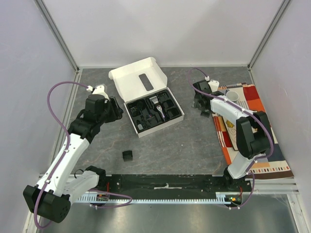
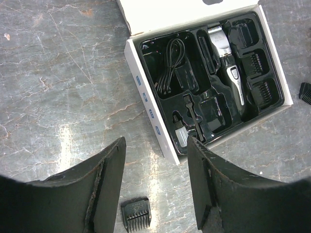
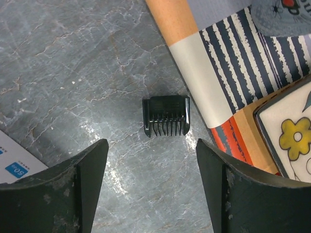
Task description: Sort the hair-cutting tools
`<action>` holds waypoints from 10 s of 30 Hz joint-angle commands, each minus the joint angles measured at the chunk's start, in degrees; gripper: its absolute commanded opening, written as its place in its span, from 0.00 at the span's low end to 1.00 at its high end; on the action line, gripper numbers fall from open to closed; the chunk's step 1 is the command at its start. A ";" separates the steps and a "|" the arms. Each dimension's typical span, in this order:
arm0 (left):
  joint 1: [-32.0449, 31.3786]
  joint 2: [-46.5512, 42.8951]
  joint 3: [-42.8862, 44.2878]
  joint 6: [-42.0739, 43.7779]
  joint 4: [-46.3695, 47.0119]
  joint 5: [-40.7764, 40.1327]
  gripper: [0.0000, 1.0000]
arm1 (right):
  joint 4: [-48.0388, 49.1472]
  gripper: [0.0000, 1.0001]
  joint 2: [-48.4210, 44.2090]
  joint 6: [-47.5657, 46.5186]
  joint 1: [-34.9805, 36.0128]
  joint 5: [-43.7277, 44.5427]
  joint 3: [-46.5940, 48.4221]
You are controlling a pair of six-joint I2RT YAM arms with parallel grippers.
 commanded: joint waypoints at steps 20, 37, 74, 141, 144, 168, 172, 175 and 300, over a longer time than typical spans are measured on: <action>0.27 0.32 1.08 -0.15 2.01 1.02 0.60 | 1.73 0.83 8.94 4.84 -2.76 0.22 0.90; 0.36 1.90 1.08 -0.23 2.01 1.02 0.60 | 6.21 0.63 10.61 2.21 -5.40 -2.77 -2.00; 0.27 17.63 4.33 -6.29 2.71 -4.61 0.56 | 11.05 0.46 -9.24 -30.58 4.18 -19.21 6.43; -3.50 46.90 18.93 31.14 12.65 14.55 0.40 | -1.70 0.46 -10.03 -45.09 13.14 -23.86 12.86; -5.69 46.64 18.05 31.93 13.09 13.59 0.29 | -1.79 0.46 -12.93 -44.12 13.58 -23.86 10.75; -11.24 49.36 21.91 30.53 8.96 -0.48 0.33 | -6.09 0.48 -21.38 -40.60 18.86 -29.05 0.37; -11.42 48.23 23.67 27.99 7.20 0.84 0.47 | -7.15 0.49 -20.06 -41.13 20.35 -29.40 -0.50; -11.51 46.03 24.11 26.67 7.11 1.37 0.52 | -6.62 0.51 -18.74 -42.36 20.53 -28.61 -0.86; -11.51 4.63 0.28 7.41 -3.77 5.59 0.54 | -2.74 0.39 -12.93 -41.31 23.87 -27.12 -0.08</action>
